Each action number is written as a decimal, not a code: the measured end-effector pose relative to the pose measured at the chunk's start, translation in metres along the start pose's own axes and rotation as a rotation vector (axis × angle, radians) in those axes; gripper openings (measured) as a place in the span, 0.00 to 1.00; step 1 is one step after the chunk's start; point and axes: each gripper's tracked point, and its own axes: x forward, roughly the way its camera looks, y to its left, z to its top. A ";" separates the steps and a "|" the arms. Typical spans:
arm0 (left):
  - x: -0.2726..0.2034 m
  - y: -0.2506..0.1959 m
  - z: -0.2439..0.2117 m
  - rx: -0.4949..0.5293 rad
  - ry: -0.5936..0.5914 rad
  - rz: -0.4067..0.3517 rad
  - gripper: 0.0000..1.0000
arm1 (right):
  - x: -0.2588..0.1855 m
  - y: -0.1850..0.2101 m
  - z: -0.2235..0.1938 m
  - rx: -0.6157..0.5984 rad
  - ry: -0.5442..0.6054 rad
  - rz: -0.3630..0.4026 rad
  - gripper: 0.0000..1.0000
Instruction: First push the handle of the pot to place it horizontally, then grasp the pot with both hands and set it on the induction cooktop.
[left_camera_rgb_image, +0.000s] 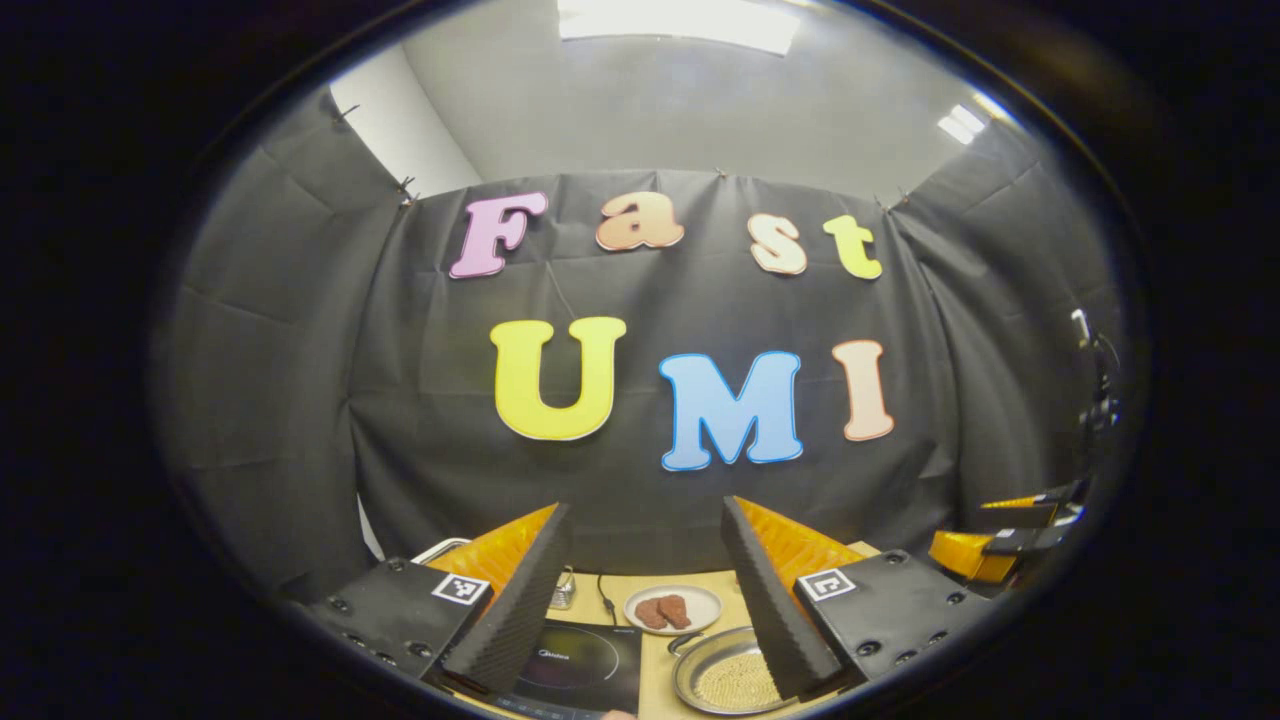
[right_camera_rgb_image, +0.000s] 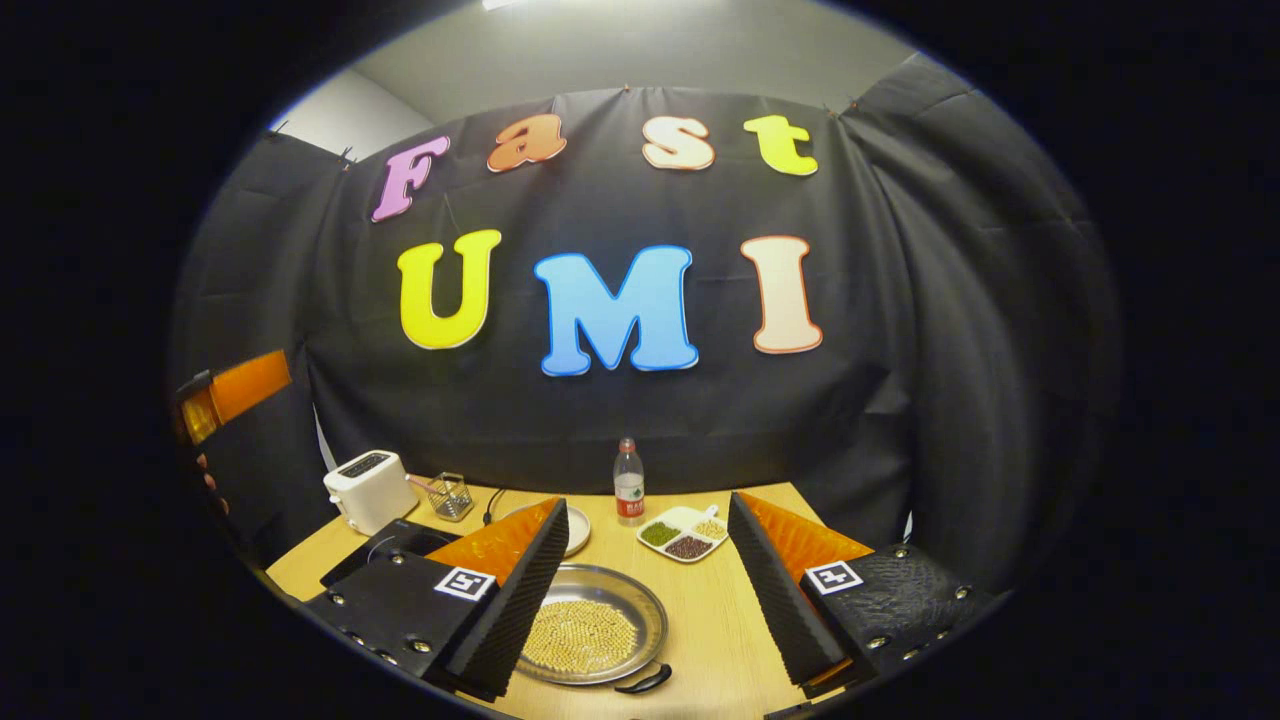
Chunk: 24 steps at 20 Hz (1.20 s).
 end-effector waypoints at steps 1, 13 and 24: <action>0.000 0.001 -0.003 0.002 0.005 0.002 0.99 | 0.003 0.002 -0.015 0.000 0.034 0.009 0.97; -0.001 0.025 -0.024 0.011 0.056 0.053 0.99 | 0.003 0.026 -0.188 0.010 0.622 0.132 0.27; -0.009 0.047 -0.028 0.032 0.075 0.121 0.99 | -0.012 0.049 -0.276 0.073 0.941 0.209 0.08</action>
